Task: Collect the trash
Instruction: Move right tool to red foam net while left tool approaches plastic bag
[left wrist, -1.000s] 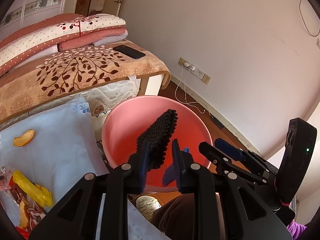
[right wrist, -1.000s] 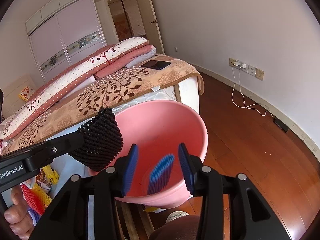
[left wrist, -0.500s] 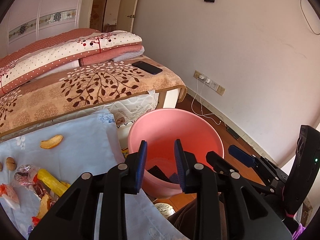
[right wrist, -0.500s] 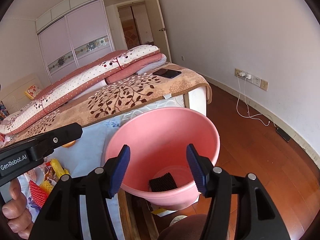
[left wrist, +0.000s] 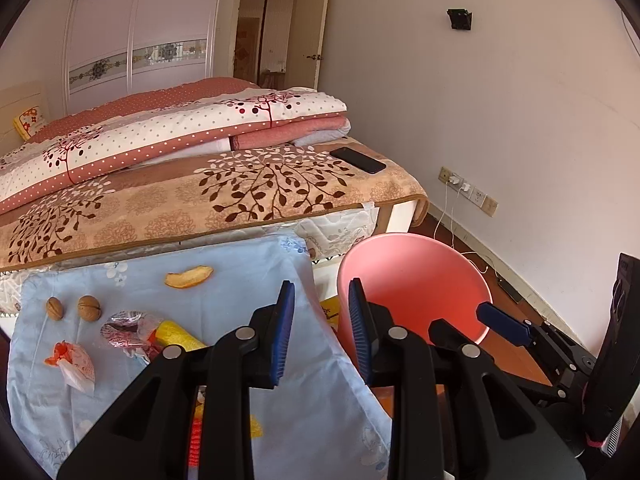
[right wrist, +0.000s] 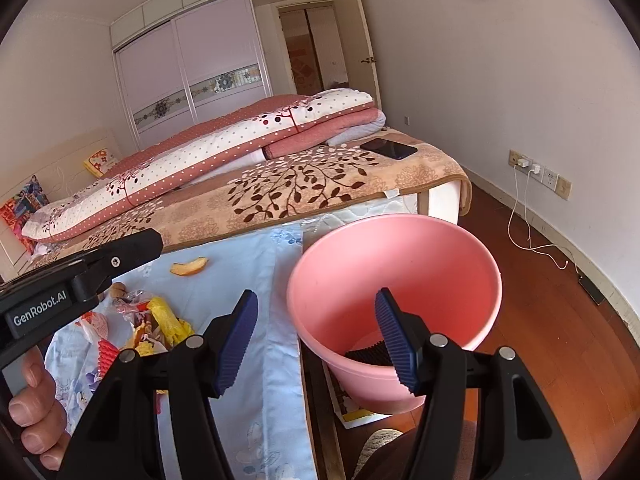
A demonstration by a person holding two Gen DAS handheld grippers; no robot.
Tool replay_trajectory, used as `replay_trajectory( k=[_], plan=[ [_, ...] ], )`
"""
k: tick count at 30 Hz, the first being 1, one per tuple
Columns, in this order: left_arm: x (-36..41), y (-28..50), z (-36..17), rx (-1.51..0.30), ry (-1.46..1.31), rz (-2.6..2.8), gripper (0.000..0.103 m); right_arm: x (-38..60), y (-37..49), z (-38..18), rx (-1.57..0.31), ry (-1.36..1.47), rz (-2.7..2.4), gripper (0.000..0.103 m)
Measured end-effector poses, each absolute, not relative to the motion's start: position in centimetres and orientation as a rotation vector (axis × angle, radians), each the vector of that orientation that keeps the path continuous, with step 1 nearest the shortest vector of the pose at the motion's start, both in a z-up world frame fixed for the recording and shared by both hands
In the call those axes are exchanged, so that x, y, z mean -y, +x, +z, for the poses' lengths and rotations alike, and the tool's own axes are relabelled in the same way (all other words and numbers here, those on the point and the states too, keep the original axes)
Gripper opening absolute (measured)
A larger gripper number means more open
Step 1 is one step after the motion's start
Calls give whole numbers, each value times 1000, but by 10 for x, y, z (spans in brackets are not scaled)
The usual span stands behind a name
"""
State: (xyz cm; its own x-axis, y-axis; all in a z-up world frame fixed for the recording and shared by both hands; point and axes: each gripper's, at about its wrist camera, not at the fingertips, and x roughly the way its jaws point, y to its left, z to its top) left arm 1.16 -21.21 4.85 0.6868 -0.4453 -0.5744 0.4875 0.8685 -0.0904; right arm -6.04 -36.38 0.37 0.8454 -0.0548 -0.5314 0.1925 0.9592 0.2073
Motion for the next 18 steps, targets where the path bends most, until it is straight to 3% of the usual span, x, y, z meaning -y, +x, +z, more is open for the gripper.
replay_trajectory(
  k=[18],
  plan=[
    [138, 15, 43, -646, -18, -375, 28, 291, -48, 5, -598, 141, 0, 60]
  ],
)
